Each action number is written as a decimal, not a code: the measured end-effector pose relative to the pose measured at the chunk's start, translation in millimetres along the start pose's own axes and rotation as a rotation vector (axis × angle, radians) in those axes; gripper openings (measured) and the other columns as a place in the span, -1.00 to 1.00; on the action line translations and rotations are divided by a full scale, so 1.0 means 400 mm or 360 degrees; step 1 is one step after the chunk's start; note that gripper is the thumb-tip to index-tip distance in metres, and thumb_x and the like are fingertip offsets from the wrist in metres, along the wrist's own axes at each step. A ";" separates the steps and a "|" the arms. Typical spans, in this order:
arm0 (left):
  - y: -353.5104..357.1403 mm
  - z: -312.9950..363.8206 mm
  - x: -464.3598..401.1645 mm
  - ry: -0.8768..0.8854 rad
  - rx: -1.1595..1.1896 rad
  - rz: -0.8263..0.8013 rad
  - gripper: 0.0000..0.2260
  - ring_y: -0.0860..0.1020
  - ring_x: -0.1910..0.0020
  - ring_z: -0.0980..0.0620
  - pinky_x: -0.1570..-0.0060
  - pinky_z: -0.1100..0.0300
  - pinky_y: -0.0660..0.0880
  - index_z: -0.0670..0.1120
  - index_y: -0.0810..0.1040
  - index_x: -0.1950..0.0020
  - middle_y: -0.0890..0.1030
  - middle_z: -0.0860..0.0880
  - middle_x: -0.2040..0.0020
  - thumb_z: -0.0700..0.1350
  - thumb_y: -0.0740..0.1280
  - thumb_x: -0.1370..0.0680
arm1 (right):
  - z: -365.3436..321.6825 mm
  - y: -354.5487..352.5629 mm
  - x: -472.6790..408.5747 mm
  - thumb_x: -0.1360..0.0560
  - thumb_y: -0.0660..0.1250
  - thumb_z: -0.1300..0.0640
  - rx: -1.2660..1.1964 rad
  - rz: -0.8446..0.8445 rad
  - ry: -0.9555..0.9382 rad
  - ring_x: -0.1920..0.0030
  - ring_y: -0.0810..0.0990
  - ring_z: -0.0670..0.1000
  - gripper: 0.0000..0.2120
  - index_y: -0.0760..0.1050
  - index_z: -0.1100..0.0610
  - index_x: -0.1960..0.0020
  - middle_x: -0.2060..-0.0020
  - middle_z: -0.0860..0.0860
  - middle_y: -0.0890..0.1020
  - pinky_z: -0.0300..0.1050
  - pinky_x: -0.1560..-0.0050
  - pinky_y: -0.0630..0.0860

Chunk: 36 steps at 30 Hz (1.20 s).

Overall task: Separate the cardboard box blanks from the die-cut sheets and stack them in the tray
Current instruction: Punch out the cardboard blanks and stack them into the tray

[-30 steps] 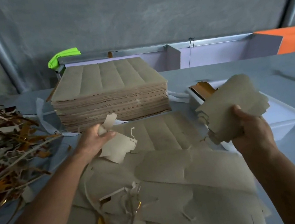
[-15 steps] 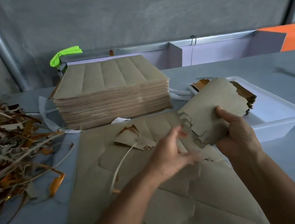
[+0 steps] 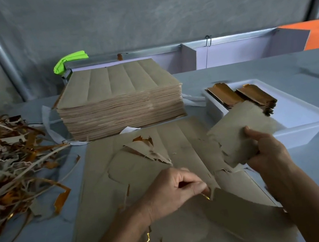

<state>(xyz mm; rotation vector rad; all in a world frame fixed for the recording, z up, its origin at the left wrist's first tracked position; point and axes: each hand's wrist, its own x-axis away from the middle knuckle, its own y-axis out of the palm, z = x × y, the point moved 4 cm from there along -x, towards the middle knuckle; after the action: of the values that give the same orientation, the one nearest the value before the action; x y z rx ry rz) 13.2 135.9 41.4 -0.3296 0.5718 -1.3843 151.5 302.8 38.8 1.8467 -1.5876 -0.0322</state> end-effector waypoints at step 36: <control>-0.001 -0.126 -0.068 -0.0676 0.1721 0.0719 -0.83 0.20 0.64 0.19 0.62 0.39 0.25 -0.17 0.46 0.18 0.22 0.09 0.58 -0.18 0.19 -0.60 | 0.109 -0.024 0.044 -0.49 0.36 0.26 0.0356 -0.0291 -0.0056 0.06 0.59 0.06 -0.89 0.51 0.10 0.03 0.10 0.03 0.64 0.02 0.18 0.52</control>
<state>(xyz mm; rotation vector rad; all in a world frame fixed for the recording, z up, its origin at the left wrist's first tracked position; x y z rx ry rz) -17.5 168.1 5.4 0.3666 -0.4620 -0.9655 144.8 266.7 7.8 2.1718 -1.4909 0.0327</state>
